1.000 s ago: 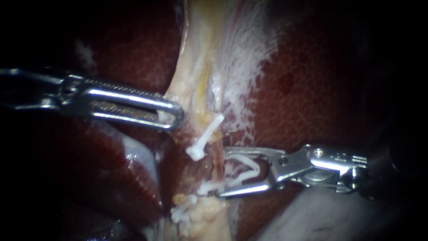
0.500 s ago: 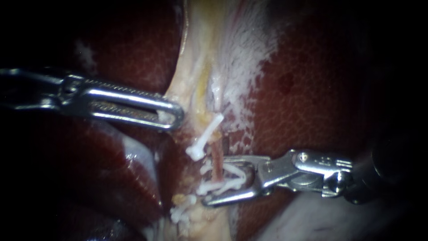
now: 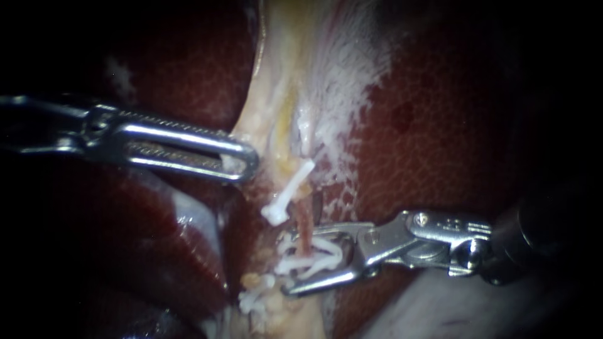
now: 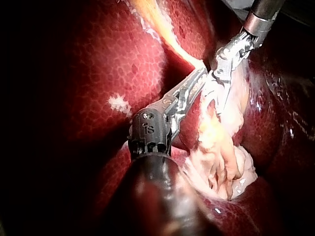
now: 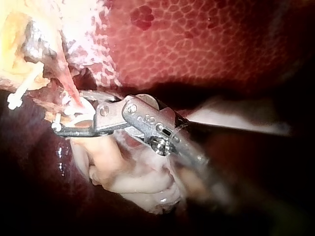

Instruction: Clipping second clip right tube

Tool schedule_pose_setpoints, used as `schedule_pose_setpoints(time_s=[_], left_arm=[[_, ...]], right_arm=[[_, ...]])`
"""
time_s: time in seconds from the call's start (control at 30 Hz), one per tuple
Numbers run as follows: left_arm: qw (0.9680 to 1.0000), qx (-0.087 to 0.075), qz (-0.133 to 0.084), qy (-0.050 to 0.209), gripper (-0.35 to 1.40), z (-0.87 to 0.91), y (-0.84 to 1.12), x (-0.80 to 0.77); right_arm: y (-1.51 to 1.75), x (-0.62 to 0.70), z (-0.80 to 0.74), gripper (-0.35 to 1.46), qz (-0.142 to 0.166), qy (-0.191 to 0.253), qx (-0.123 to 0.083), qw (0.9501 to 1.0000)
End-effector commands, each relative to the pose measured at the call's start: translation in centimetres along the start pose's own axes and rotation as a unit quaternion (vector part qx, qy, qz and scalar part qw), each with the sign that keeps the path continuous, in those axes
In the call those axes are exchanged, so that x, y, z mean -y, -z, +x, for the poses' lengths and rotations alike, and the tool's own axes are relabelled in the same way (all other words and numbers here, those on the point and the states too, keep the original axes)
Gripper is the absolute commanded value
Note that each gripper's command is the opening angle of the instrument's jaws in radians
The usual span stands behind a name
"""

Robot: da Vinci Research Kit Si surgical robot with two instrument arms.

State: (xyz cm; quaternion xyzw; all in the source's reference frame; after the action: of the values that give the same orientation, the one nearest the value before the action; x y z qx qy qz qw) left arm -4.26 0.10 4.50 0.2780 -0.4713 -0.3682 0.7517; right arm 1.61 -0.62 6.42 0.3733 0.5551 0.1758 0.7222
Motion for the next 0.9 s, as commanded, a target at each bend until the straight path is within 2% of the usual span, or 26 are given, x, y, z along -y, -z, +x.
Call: schedule_pose_setpoints(time_s=[0.03, 0.13, 0.2, 0.27, 0.4, 0.9], left_arm=[[1.0, 0.0, 0.0, 0.0, -0.35, 0.0, -0.01, 0.0], [1.0, 0.0, 0.0, 0.0, -0.35, 0.0, -0.01, -0.01], [1.0, 0.0, 0.001, 0.0, -0.35, 0.01, -0.01, -0.02], [1.0, 0.0, 0.001, 0.0, -0.35, 0.01, -0.01, -0.03], [1.0, 0.0, 0.001, 0.0, -0.35, 0.01, -0.01, -0.03], [1.0, 0.0, -0.001, 0.0, -0.35, 0.01, -0.01, -0.03]], right_arm=[[0.01, 0.0, 0.01, 0.3, 0.0, -0.008, 0.0, 1.0], [0.08, -0.03, 0.0, -0.14, -0.001, -0.012, 0.0, 0.9999], [0.14, -0.05, -0.03, -0.33, -0.02, -0.011, -0.008, 0.9997], [0.19, -0.06, -0.08, -0.35, -0.047, -0.011, -0.018, 0.9987], [0.22, -0.05, -0.16, -0.35, -0.069, -0.014, -0.023, 0.9973], [0.21, -0.04, -0.18, -0.35, -0.065, -0.016, -0.02, 0.9976]])
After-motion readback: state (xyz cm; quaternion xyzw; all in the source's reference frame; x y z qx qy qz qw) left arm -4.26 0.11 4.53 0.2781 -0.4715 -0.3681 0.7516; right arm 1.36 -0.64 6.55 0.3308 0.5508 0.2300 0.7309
